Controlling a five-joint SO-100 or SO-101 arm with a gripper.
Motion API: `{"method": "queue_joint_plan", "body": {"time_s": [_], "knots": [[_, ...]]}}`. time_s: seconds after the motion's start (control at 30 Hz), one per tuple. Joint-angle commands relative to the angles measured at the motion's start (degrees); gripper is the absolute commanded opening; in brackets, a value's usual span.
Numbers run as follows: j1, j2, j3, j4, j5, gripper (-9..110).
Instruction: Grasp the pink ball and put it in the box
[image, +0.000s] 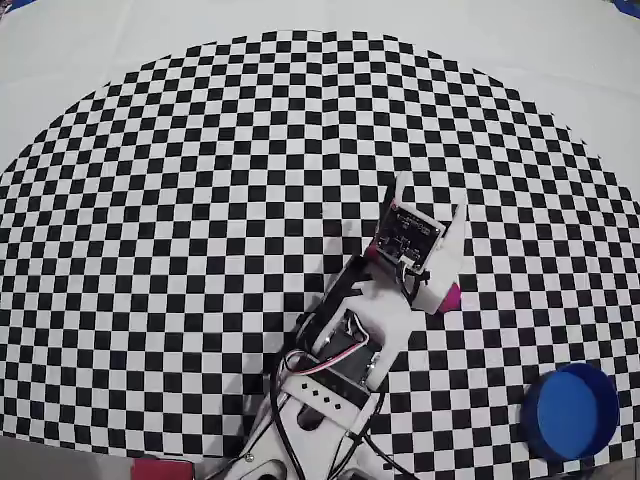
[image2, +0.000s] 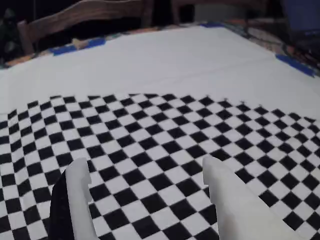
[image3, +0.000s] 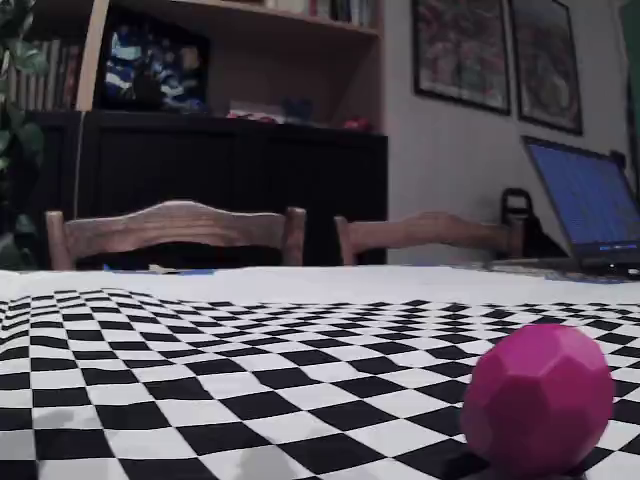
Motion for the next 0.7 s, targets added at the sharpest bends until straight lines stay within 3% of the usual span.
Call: {"method": "queue_joint_plan", "body": {"time_s": [0.0, 0.67], "knots": [[2.0, -0.9, 0.4, -1.0, -0.4, 26], [9.6, -1.1, 0.4, 0.1, -0.4, 25]]}}
